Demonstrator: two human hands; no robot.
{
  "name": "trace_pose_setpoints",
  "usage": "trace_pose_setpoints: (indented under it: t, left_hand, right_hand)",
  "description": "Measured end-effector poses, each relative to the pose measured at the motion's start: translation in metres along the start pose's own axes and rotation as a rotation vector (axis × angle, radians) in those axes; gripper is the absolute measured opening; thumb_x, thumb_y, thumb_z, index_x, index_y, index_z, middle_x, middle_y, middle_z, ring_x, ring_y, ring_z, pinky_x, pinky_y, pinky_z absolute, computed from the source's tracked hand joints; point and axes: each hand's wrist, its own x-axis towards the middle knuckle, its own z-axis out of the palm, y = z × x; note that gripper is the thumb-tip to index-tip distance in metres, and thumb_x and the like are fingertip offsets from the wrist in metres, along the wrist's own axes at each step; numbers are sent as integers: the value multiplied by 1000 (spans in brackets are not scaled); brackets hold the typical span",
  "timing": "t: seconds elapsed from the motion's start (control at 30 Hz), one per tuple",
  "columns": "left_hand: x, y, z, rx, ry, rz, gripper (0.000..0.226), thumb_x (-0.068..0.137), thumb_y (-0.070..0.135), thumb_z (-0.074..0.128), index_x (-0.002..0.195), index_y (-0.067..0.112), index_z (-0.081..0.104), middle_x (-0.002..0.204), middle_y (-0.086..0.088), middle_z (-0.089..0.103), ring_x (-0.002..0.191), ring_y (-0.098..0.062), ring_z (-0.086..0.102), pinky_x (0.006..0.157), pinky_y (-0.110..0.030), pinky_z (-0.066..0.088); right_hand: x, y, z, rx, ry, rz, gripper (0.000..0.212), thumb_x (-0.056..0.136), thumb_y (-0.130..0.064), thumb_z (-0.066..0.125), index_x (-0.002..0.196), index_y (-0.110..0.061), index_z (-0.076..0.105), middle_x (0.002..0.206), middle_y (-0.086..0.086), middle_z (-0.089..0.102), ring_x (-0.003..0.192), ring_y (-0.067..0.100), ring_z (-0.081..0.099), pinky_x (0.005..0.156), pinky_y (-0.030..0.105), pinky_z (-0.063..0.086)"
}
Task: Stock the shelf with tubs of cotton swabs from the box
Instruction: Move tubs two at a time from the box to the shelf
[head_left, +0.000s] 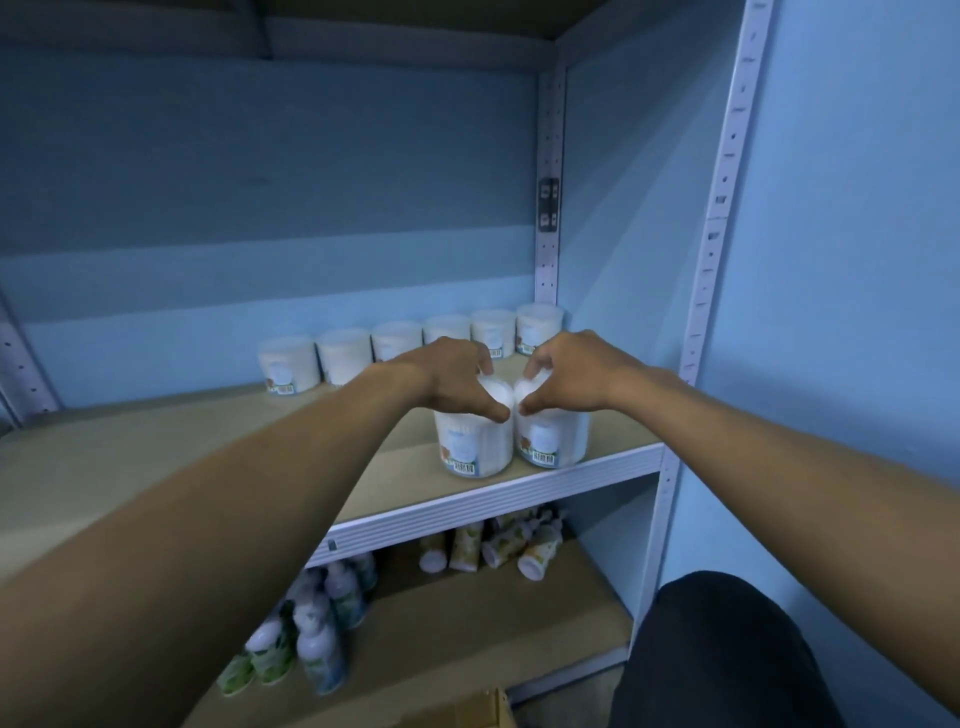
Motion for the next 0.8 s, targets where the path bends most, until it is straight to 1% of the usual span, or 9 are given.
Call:
trace_pose_setpoints:
  t: [0.13,0.2,0.3,0.37,0.5,0.57,0.67,0.73,0.8]
  left_hand:
    - [10,-2,8,-8,-49,21,63,72,60,70,126,30,56,137,6,54,122,-17,52,103,-39,44]
    - [13,-4,11,-22,-58,20,63,74,60,69,128,30,55,140,6,52,126,-17,50,105,-39,42]
    - [13,-7,12,-50,-72,22,64,78,61,67,132,31,54,145,7,48,132,-16,45,109,-36,38]
    - [11,-9,11,-63,-85,24,65,80,63,65,135,32,52,148,9,45,135,-15,41,108,-32,35]
    - [6,-12,7,-91,-75,12,71,75,67,68,135,34,53,150,10,43,137,-14,39,107,-31,33]
    - [4,-12,4,-94,-42,23,70,72,66,71,131,33,56,146,10,47,135,-14,41,108,-31,36]
    - [-1,-8,-2,-4,-28,70,60,72,62,74,122,32,63,135,9,56,125,-15,49,103,-33,42]
    - [-4,-6,-2,68,-34,106,49,73,55,77,114,30,68,123,9,62,115,-15,55,95,-32,47]
    - [-4,-6,1,88,-20,130,40,74,47,80,108,29,69,114,8,67,109,-15,58,90,-31,49]
  right_hand:
    - [8,5,7,-14,-30,4,46,69,-47,86,106,-25,71,111,-4,65,102,18,62,87,34,53]
    - [10,8,12,-12,-34,1,44,73,-46,84,108,-23,70,112,-2,65,103,18,61,86,33,52]
    - [11,12,18,-4,-24,-1,42,79,-45,80,113,-23,70,120,-1,64,110,18,60,90,30,50]
    - [11,13,18,-16,-32,-11,43,80,-48,78,115,-24,70,125,-2,63,114,17,59,92,29,48]
    - [8,14,13,-20,-48,-4,51,78,-55,78,120,-28,67,128,-2,60,118,17,56,90,28,45]
    - [4,13,8,-31,2,-10,49,75,-53,81,117,-31,68,125,-2,60,116,16,54,91,32,47]
    - [-2,10,6,-82,26,-35,37,75,-42,84,108,-32,71,111,-7,60,105,12,50,83,32,46]
    - [-5,9,10,-124,34,-36,32,74,-35,85,103,-35,71,111,-5,60,105,15,54,78,31,44]
    - [-8,9,17,-159,65,-37,31,76,-26,84,103,-35,72,113,-1,62,107,22,58,78,33,46]
